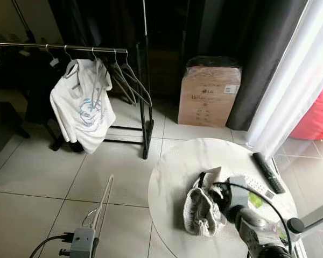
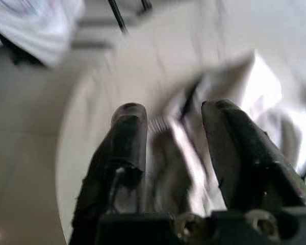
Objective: Hang hanger
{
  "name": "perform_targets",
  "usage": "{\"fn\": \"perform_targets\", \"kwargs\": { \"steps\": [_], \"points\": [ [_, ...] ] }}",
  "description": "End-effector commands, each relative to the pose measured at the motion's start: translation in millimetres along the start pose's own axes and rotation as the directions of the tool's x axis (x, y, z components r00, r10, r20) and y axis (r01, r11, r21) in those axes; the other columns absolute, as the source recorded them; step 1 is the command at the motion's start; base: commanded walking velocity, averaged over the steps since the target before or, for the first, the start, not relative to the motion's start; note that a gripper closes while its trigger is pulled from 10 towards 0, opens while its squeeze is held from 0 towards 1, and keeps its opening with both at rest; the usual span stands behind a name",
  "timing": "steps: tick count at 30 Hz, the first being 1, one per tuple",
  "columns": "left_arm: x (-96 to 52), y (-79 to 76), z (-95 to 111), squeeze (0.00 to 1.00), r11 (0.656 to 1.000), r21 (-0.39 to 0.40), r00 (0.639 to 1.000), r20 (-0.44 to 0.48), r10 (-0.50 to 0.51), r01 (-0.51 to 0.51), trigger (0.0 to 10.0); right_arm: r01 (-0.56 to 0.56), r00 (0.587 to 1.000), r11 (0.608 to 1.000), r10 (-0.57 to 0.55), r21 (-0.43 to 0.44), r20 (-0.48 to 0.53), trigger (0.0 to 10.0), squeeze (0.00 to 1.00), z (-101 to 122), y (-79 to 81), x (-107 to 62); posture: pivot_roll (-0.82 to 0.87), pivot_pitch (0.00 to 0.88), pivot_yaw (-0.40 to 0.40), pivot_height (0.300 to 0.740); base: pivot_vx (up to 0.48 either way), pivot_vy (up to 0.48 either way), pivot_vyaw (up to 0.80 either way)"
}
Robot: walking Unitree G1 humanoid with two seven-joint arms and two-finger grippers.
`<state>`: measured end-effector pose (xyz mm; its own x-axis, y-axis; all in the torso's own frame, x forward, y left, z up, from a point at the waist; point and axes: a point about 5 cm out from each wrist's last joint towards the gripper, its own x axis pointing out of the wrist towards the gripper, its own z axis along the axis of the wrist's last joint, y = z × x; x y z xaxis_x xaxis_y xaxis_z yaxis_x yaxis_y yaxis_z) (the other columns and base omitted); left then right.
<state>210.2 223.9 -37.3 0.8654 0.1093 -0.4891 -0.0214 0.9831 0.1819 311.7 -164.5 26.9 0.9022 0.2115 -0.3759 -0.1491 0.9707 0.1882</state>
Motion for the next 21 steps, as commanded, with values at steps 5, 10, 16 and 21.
{"fn": "perform_targets", "kwargs": {
  "steps": [5, 10, 16, 21],
  "points": [
    [-6.1, 20.1, 14.3, 0.00, 0.995, -0.033, 0.986, 0.135, 0.094, -0.091, 10.0, 0.042, 0.999, 0.998, -0.042, 0.038, 0.022, 10.0, 0.00, -12.5, -5.6, -8.5, 0.01, 0.153, -0.022, 0.740, 0.000, 0.000, 0.00],
    [-12.8, 22.6, 42.6, 0.00, 0.997, -0.035, 0.957, 0.280, 0.079, -0.072, 10.0, 0.076, 0.997, 0.996, -0.076, 0.039, -0.011, 10.0, 0.00, -27.9, -12.9, -15.5, 0.02, 0.146, -0.022, 0.740, 0.000, 0.000, 0.00],
    [-23.5, 10.2, 55.8, 0.00, 0.999, -0.038, 0.933, 0.358, 0.045, -0.034, 10.0, 0.092, 0.996, 0.995, -0.091, 0.050, -0.023, 10.0, 0.00, -36.7, -12.7, -18.3, 0.02, 0.136, -0.023, 0.740, 0.000, 0.000, 0.00],
    [-28.7, 0.8, 55.7, 0.00, 0.999, -0.052, 0.940, 0.340, 0.022, -0.005, 10.0, 0.100, 0.993, 0.994, -0.097, 0.042, -0.065, 10.0, 0.00, -47.8, -12.5, -21.0, 0.03, 0.127, -0.028, 0.740, 0.000, 0.227, 0.00]
  ]
}}
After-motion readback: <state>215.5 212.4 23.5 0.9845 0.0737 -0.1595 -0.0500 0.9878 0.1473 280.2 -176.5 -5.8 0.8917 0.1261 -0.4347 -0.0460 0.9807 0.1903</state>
